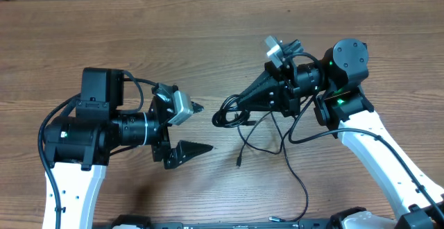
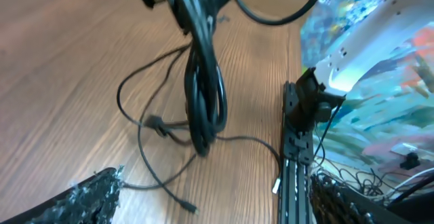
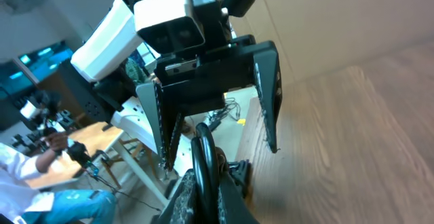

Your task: Untangle cables

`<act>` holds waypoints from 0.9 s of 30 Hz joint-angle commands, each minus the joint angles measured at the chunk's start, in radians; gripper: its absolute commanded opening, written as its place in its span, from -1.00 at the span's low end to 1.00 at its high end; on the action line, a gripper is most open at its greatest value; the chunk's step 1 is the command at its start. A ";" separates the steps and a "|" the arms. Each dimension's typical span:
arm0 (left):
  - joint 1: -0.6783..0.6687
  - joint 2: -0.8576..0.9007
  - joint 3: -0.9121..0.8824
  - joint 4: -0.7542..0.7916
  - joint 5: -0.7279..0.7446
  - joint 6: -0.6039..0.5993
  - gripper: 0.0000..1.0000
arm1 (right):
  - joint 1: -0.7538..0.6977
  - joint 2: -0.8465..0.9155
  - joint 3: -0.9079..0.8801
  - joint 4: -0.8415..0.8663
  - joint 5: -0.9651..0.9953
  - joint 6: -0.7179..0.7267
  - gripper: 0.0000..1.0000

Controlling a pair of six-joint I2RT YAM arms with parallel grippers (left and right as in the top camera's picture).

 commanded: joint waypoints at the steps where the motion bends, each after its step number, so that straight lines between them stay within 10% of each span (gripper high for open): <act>1: 0.003 0.002 0.016 0.018 0.089 0.053 0.72 | 0.017 -0.021 0.003 0.009 -0.031 0.081 -0.92; 9: 0.003 0.005 0.016 0.027 0.148 0.123 0.50 | 0.040 -0.021 0.003 0.011 -0.024 0.092 -0.92; 13: 0.001 0.007 0.016 0.027 0.150 0.123 -0.22 | 0.053 -0.021 0.003 0.029 -0.026 0.092 -0.92; 22: -0.036 0.008 0.016 0.042 0.159 0.123 -0.28 | 0.082 -0.021 0.003 0.186 -0.025 0.197 -0.86; 27: -0.036 0.008 0.016 0.046 0.159 0.123 -0.80 | 0.082 -0.021 0.003 0.190 -0.029 0.215 -0.86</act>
